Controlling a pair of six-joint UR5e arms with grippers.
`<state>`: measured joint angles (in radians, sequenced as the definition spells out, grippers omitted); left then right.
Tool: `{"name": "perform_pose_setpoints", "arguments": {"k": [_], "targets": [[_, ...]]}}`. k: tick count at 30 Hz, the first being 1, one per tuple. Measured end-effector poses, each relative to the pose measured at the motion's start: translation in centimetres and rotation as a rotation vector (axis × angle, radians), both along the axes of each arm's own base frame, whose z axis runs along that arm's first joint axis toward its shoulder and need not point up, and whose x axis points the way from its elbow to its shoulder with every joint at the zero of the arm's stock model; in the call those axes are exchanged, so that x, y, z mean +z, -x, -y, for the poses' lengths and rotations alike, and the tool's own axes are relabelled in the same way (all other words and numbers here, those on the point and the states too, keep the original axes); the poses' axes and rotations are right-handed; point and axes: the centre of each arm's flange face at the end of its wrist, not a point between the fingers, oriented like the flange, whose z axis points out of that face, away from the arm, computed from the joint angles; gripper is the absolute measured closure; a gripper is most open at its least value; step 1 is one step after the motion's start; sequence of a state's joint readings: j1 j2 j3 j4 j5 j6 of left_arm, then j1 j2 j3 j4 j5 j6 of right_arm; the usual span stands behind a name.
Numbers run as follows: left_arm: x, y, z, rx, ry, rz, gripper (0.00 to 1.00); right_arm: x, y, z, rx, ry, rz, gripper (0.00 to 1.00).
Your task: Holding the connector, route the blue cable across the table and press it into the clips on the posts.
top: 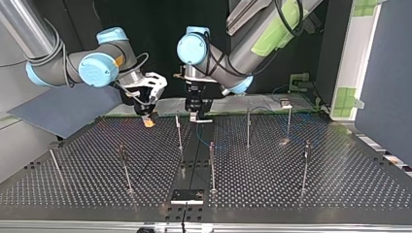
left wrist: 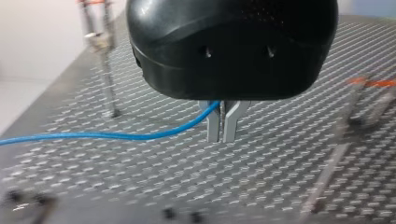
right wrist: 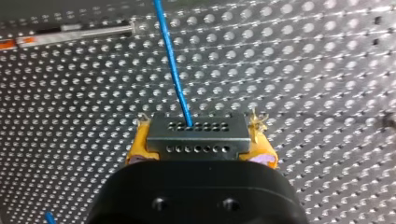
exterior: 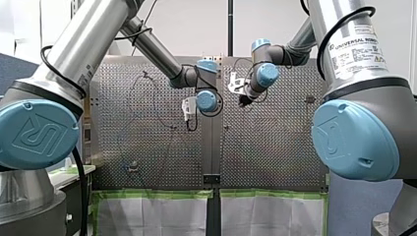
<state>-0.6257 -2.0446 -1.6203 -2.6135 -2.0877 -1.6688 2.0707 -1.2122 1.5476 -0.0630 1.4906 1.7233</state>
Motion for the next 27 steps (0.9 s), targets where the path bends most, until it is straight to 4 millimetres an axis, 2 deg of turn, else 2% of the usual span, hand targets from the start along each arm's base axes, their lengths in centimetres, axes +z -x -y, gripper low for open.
{"name": "perform_pose_setpoints", "arguments": {"k": [5, 11, 15, 19, 21, 27], "targets": [[-4.6, 1.2, -0.4, -0.023, -0.057, -0.06, 1.0, -2.0, 0.4, -0.6, -0.001, -0.002, 0.0, 1.0], [-7.7, 2.3, -1.3, -0.058, -0.082, -0.1, 1.0, -3.7, 0.7, -1.2, 0.001, 0.002, 0.0, 1.0], [-9.0, 3.2, -1.7, -0.09, -0.096, -0.124, 1.0, -4.7, 0.9, -1.6, 0.002, 0.0, -0.001, 1.0], [-9.4, 3.0, -1.3, -0.114, -0.097, -0.13, 1.0, -5.3, 0.9, -1.7, 0.003, 0.012, 0.008, 1.0], [-9.8, 2.8, -0.8, -0.128, -0.099, -0.135, 1.0, -5.7, 0.9, -1.8, 0.006, 0.013, 0.011, 1.0], [-10.8, 0.8, 0.5, -0.135, -0.059, -0.122, 1.0, -9.0, 0.7, -1.6, 0.014, -0.009, -0.003, 1.0]]}}
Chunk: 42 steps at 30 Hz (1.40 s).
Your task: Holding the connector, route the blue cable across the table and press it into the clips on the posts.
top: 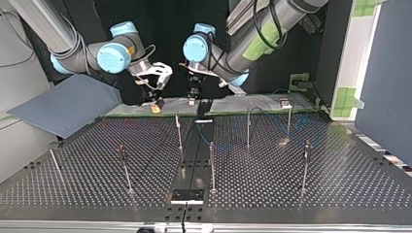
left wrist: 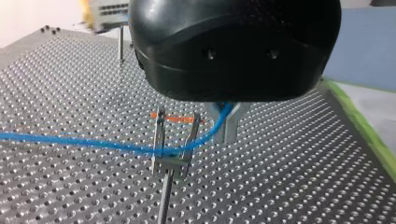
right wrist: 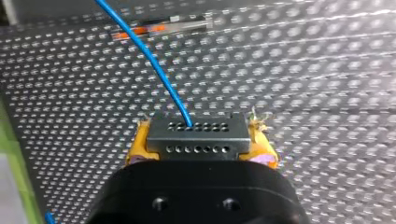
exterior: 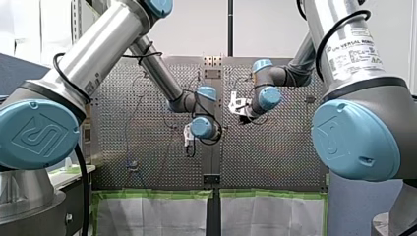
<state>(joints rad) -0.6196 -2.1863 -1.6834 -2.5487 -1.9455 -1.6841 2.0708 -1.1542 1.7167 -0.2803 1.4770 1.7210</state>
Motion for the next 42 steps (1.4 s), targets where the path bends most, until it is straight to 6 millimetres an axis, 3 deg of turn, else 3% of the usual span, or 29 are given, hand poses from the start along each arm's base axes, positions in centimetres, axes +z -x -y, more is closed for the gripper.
{"name": "perform_pose_setpoints", "arguments": {"k": [6, 15, 26, 42], "targets": [[0.5, -2.2, -0.1, 0.032, 0.026, 0.017, 1.0, -2.2, 0.3, 0.6, -0.01, -0.025, -0.013, 1.0], [0.6, -3.3, -0.8, 0.03, 0.033, 0.018, 1.0, -2.3, 1.2, 2.3, -0.031, 0.005, 0.021, 1.0], [-0.5, -5.0, 0.2, 0.002, 0.039, 0.02, 1.0, -3.5, 1.4, 3.7, -0.009, 0.008, 0.048, 1.0], [1.5, -8.8, 0.3, 0.013, 0.059, 0.049, 1.0, -4.1, 1.6, 6.6, -0.02, 0.016, 0.059, 1.0]]}}
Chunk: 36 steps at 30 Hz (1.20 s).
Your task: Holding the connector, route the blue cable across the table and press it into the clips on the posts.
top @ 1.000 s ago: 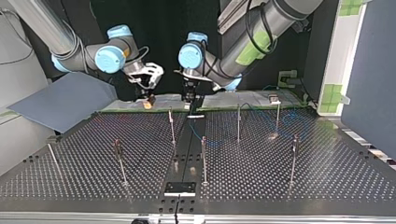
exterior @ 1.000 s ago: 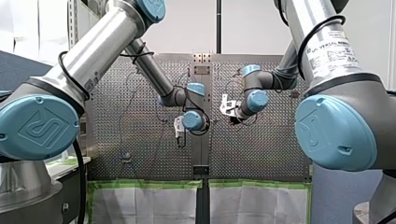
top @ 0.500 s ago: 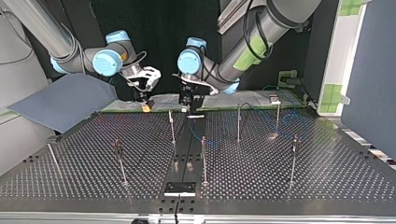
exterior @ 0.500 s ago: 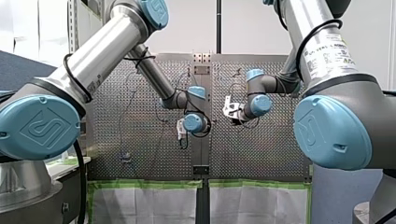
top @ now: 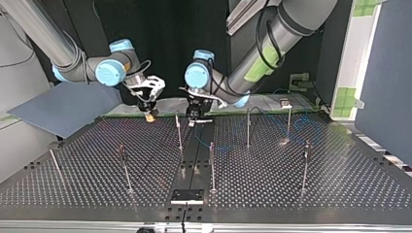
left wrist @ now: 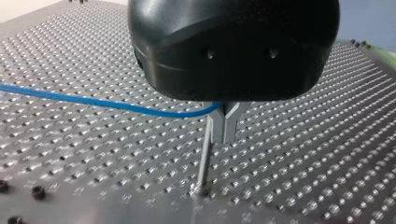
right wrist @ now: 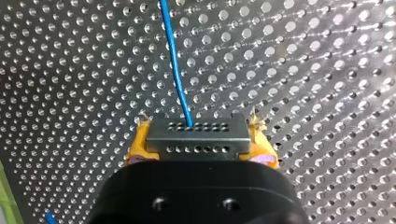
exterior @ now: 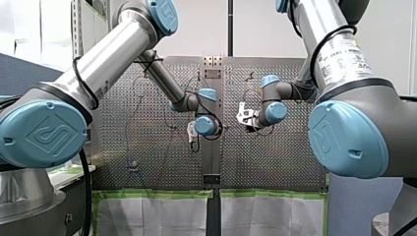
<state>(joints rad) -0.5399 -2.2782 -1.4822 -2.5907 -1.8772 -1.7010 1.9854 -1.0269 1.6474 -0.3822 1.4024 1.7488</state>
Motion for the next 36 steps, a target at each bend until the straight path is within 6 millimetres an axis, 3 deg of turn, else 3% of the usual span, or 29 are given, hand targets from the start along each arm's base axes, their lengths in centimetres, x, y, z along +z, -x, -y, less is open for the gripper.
{"name": "perform_pose_setpoints", "arguments": {"k": [6, 17, 20, 21, 22, 24, 25, 26, 30, 32, 33, 35, 36], "targets": [[-0.1, -0.9, -0.3, 0.0, -0.004, -0.003, 1.0, 0.1, 0.1, 1.3, -0.01, 0.007, 0.007, 1.0], [-4.2, -4.3, -0.9, 0.024, -0.056, -0.088, 1.0, -0.1, 1.1, 4.7, -0.044, 0.019, 0.018, 1.0], [-4.4, -5.1, -1.0, 0.032, -0.066, -0.098, 1.0, -0.1, 1.5, 5.6, -0.055, 0.025, 0.02, 1.0], [-4.3, -5.3, -0.9, 0.034, -0.069, -0.097, 0.9, -0.1, 1.6, 5.9, -0.057, 0.026, 0.021, 1.0], [-4.0, -5.5, -0.9, 0.036, -0.071, -0.094, 0.9, -0.2, 1.7, 6.1, -0.06, 0.027, 0.02, 1.0], [-3.3, -6.2, -0.7, 0.044, -0.07, -0.08, 0.71, -0.4, 2.0, 6.5, -0.065, 0.028, 0.019, 1.0], [-2.9, -6.4, -0.6, 0.048, -0.069, -0.073, 0.71, -0.5, 2.2, 6.7, -0.069, 0.028, 0.018, 1.0], [-2.4, -6.8, -0.4, 0.054, -0.065, -0.063, 0.61, -0.6, 2.3, 6.8, -0.071, 0.028, 0.017, 1.0], [-1.4, -7.4, -0.3, 0.08, -0.069, -0.047, 0.51, -0.8, 2.9, 7.4, -0.077, 0.031, 0.012, 1.0], [-1.3, -7.4, -0.5, 0.099, -0.078, -0.052, 0.51, -0.8, 3.2, 7.5, -0.076, 0.032, 0.009, 1.0], [-1.3, -7.3, -0.6, 0.107, -0.082, -0.056, 0.43, -0.8, 3.3, 7.6, -0.076, 0.033, 0.008, 1.0], [-1.4, -7.1, -0.7, 0.126, -0.095, -0.071, 0.39, -0.8, 3.6, 7.8, -0.076, 0.034, 0.005, 1.0], [-1.5, -7.0, -0.8, 0.134, -0.1, -0.077, 0.26, -0.8, 3.7, 7.8, -0.077, 0.035, 0.004, 1.0]]}}
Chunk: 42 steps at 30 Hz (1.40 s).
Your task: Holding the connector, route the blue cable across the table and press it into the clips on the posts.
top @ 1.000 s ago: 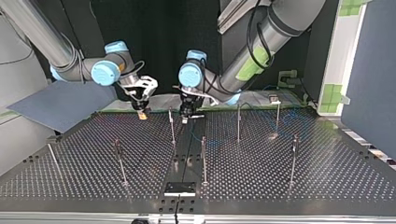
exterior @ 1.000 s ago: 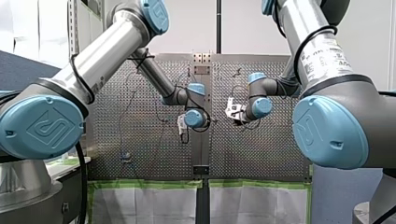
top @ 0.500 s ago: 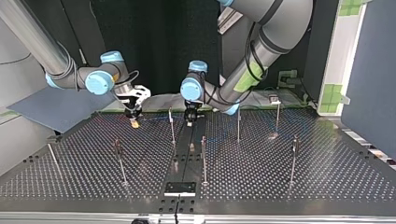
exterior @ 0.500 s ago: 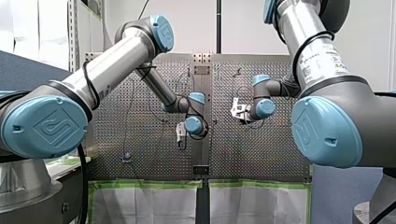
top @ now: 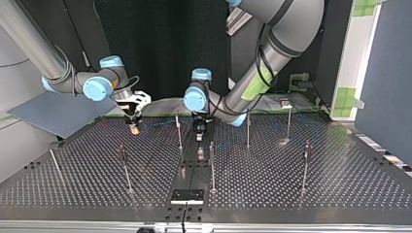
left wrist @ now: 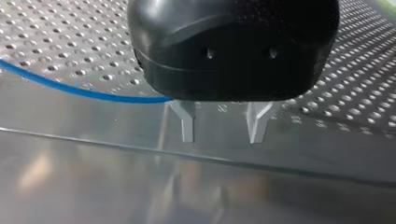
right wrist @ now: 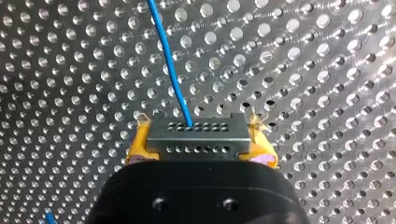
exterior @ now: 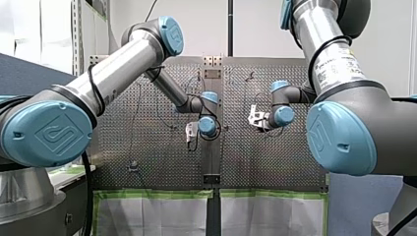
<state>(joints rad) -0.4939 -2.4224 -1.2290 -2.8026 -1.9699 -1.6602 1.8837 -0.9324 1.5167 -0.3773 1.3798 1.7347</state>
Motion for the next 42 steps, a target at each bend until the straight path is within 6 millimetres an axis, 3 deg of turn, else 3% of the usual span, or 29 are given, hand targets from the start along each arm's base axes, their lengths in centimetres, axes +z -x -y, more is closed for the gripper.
{"name": "perform_pose_setpoints", "arguments": {"k": [1, 3, 5, 14, 24, 36, 42], "targets": [[0.0, 0.1, 0.0, 0.007, -0.005, -0.007, 0.26, 0.0, 0.1, 0.1, 0.001, 0.0, -0.001, 1.0], [-0.2, 0.6, 0.0, 0.015, -0.019, -0.025, 0.04, 0.0, 0.2, 0.1, 0.003, 0.001, -0.002, 1.0], [-0.3, 1.0, 0.1, 0.011, -0.035, -0.044, 0.0, 0.0, 0.4, 0.2, 0.004, 0.001, -0.003, 1.0], [-0.4, 2.9, 1.4, -0.018, -0.073, -0.091, 0.0, -0.1, 1.0, 0.5, 0.005, -0.001, -0.008, 1.0], [2.8, 4.9, 1.2, -0.032, -0.016, -0.034, 0.0, -0.1, 1.3, 0.7, 0.005, 0.0, -0.016, 1.0], [5.8, 9.4, 1.7, -0.079, -0.044, -0.029, 0.0, -0.3, 1.3, 0.6, 0.015, 0.0, -0.022, 1.0], [6.8, 13.6, 2.8, -0.109, -0.072, -0.045, 0.0, -0.3, 1.2, 0.6, 0.027, -0.001, -0.02, 1.0]]}}
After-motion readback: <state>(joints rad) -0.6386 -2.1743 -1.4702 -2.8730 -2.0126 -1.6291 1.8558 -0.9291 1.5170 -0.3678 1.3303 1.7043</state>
